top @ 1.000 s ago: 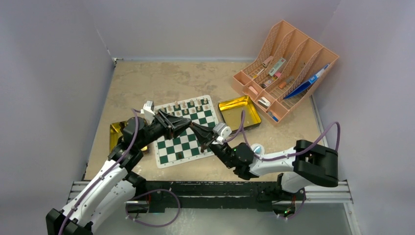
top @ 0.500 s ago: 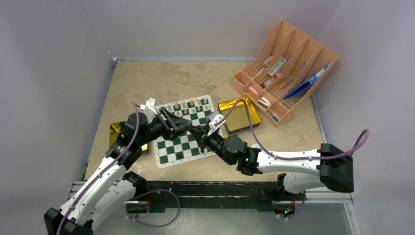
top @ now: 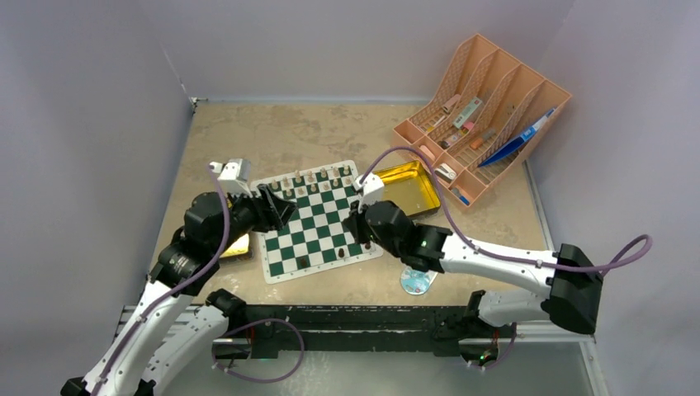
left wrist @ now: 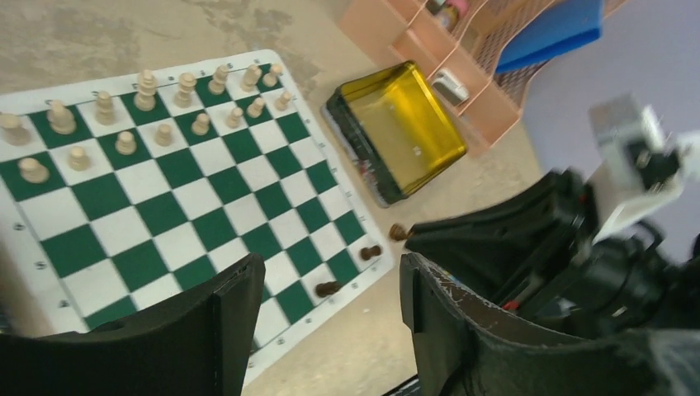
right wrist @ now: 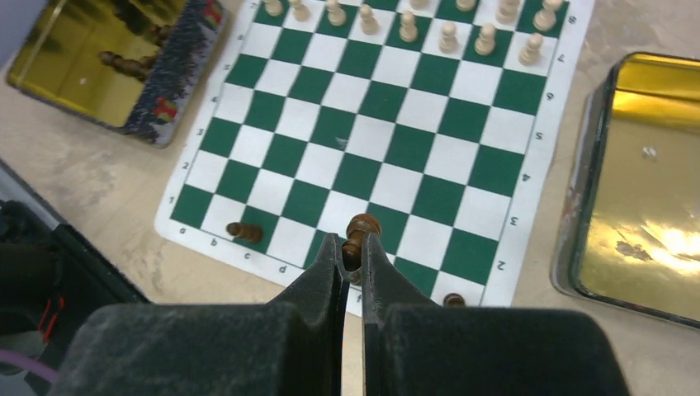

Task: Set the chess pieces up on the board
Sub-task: Place the chess piece on the chessboard.

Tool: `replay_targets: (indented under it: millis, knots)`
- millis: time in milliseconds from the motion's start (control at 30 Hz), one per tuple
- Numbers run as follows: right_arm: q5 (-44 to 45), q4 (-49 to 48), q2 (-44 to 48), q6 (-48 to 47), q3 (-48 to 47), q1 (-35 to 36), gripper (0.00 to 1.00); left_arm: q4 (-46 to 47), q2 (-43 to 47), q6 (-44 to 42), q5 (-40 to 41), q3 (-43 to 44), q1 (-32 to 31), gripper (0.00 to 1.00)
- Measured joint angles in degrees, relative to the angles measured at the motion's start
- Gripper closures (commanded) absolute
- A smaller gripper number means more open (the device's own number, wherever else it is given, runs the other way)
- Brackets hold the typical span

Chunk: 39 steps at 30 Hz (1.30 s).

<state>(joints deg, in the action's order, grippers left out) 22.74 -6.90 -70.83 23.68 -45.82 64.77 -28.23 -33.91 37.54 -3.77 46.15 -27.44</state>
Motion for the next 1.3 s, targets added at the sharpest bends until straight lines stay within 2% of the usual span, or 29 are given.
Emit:
replay_targets:
  millis: [67, 133, 367, 667, 867, 1300]
  knots:
    - [-1.51, 3.74, -1.60, 0.81, -2.58, -2.64, 1.00, -0.94, -1.03, -5.05, -0.11, 0.04, 0.00, 0.29]
    - [-2.64, 6.54, -2.86, 1.16, -4.00, -4.81, 1.00, -2.08, -2.89, -9.86, -0.24, 0.22, 0.00, 0.24]
    - [-5.46, 11.76, -7.67, 0.79, -6.51, -10.88, 1.00, -2.40, -4.26, -17.35, -3.19, -0.13, 0.00, 0.19]
    - [-7.69, 13.57, -16.39, 0.09, -9.81, -12.94, 1.00, -2.75, -0.50, -19.34, -3.80, -0.46, 0.00, 0.16]
    - [-8.92, 15.45, -22.36, 0.31, -12.35, -13.44, 1.00, -3.28, -1.01, -19.34, -3.69, -0.48, 0.00, 0.15]
    - [-10.36, 17.14, -23.19, 0.79, -12.00, -13.57, 1.00, -4.13, -1.95, -19.37, -3.52, -0.74, 0.00, 0.16]
